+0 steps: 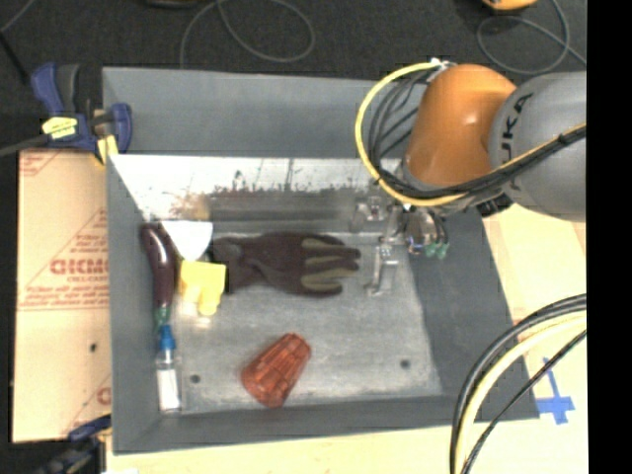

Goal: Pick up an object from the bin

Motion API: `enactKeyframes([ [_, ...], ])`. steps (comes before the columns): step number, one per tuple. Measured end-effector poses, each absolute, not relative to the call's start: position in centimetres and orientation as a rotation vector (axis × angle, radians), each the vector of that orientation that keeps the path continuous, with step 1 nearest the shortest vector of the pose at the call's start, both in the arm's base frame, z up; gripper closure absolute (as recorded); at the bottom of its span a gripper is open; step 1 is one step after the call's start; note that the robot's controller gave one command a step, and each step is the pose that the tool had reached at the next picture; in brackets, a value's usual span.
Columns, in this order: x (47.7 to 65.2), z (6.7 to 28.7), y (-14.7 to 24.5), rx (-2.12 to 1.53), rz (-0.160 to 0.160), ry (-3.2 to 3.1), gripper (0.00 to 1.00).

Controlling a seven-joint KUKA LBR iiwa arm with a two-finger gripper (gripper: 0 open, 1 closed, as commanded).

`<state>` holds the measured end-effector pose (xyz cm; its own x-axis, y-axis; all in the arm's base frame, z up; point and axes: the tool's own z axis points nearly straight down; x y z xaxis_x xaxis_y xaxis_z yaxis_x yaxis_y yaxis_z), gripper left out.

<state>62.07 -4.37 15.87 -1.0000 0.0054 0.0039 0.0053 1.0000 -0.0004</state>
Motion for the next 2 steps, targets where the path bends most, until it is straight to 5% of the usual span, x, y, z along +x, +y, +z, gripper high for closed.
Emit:
enactKeyframes([
  [1,62.2,16.4,-4.4,-0.008,0.002,-3.146,0.0],
  [2,62.7,14.3,-3.1,-0.134,0.001,-3.15,0.0],
])
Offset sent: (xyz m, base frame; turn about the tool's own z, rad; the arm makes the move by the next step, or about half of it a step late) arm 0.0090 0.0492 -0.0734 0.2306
